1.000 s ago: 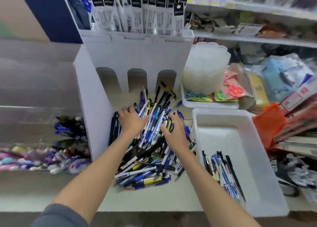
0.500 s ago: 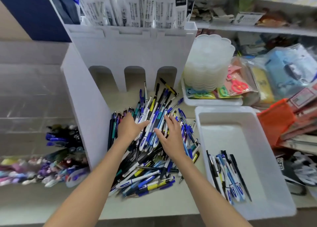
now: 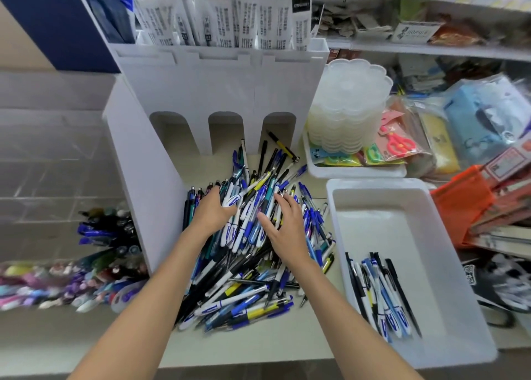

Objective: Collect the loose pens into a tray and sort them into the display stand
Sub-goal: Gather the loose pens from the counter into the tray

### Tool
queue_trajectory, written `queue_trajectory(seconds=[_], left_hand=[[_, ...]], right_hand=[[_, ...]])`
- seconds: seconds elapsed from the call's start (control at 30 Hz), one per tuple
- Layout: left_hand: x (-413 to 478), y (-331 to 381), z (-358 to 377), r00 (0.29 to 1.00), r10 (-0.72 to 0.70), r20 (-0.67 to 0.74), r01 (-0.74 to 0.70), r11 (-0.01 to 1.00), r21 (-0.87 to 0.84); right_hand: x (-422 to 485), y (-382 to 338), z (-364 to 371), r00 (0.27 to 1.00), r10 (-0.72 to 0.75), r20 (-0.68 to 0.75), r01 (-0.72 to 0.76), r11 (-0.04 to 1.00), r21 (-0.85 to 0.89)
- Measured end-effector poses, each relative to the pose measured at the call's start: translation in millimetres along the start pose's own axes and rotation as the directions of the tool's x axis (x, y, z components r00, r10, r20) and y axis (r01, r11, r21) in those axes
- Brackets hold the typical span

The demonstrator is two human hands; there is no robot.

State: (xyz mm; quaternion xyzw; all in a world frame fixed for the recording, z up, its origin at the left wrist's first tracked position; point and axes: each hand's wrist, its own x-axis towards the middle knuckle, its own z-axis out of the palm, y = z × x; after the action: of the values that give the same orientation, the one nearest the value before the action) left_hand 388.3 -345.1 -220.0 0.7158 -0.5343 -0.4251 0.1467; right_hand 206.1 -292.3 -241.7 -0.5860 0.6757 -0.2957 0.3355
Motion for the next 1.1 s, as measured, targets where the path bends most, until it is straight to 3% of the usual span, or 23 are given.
queue_trajectory(seconds=[0.2,0.47,0.77,0.93,1.0,1.1], left_hand=[[-8.4,5.2,-1.4,0.992,0.107,-0.067,-0.111,0.992,-0.06],[-26.5,21.0,-7.7,0.961,0.272,-0.054,-0.277,0.948,-0.157],[-39.2,36.1,-18.8,0.935,0.341,-0.101,-0.355,0.889,-0.288],[-40.0,36.4,-16.4,0.948,0.315,-0.043,-0.301,0.842,-0.448],[-41.3,36.6,-16.7,0.962,0.272,-0.009,-0.235,0.816,-0.528],[-42.8,40.4,-12.8,0.978,0.209,0.006,-0.156,0.747,-0.647]], right_hand=[[-0.2,-3.1,-6.2,1.0,-0.004,0.014,0.004,1.0,0.029],[9.1,-21.7,-15.6,0.998,-0.048,-0.051,0.05,0.998,0.033],[11.8,-48.9,-15.0,0.999,0.033,-0.004,-0.031,0.975,0.218],[16.0,-67.6,-18.4,0.961,0.269,0.064,-0.262,0.814,0.518],[17.7,-66.7,-24.2,0.946,0.318,0.069,-0.294,0.746,0.598],[18.5,-66.1,-34.9,0.949,0.309,0.059,-0.276,0.728,0.628]])
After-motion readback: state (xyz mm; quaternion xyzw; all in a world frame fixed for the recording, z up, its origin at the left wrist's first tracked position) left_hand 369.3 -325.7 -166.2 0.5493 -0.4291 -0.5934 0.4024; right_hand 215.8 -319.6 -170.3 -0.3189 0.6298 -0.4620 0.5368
